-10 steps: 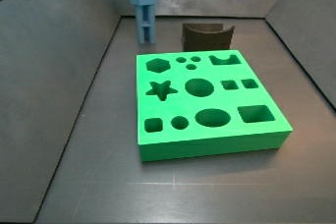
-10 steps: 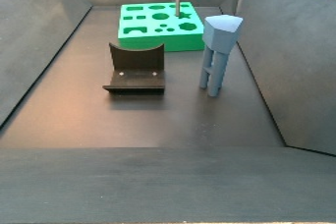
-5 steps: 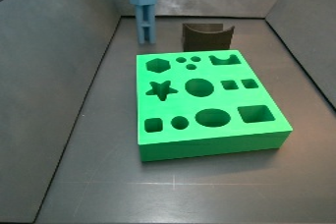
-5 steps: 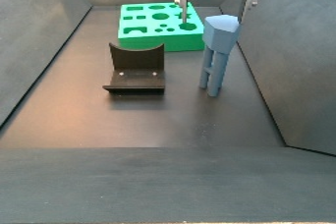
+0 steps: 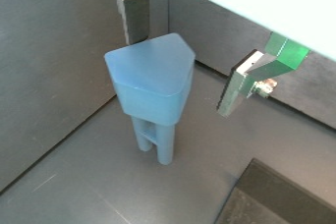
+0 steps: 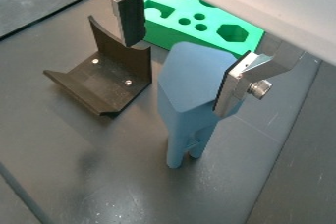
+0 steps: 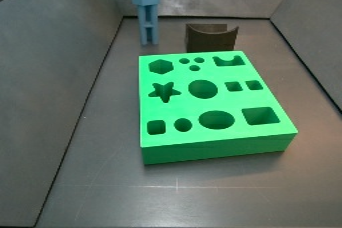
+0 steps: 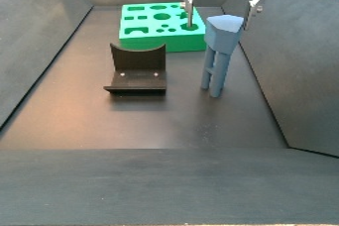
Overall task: Pick up the 3 prong object. Move up. Move to above the board. Insert the 3 prong object.
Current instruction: Pick up the 3 prong object.
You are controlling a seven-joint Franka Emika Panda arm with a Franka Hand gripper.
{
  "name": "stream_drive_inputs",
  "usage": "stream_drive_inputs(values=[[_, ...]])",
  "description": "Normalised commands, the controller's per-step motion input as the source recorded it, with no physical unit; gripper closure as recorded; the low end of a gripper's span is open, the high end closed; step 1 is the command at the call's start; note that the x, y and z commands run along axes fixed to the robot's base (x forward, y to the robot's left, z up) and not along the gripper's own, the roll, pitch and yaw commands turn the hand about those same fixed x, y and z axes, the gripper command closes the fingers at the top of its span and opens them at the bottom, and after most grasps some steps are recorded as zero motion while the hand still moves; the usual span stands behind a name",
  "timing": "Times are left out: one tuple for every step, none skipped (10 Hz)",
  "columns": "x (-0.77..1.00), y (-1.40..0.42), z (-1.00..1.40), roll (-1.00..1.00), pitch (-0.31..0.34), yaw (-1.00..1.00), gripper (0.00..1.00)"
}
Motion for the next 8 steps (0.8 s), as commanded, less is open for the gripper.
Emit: stream_drive_inputs(values=[[-0.14,-0.03,-0.12,0.0,-0.103,-0.19,0.0],[-0.11,-0.02,-0.11,0.01,-0.06,-0.17,0.0],[-0.15,-0.05,-0.19,0.02,-0.087,-0.2,0.0],[-0.15,-0.06,-0.26,0.03,-0.094,-0.21,0.0],[-0.11,-0.05,-0.31,0.03,-0.11,-0.21,0.0],[-0.15,-0.05,-0.3,0.03,-0.117,-0.21,0.0],[-0.12,-0.02,-0.29,0.0,-0.14,-0.19,0.0],[-0.12,-0.03,-0.27,0.02,-0.117,-0.17,0.0]])
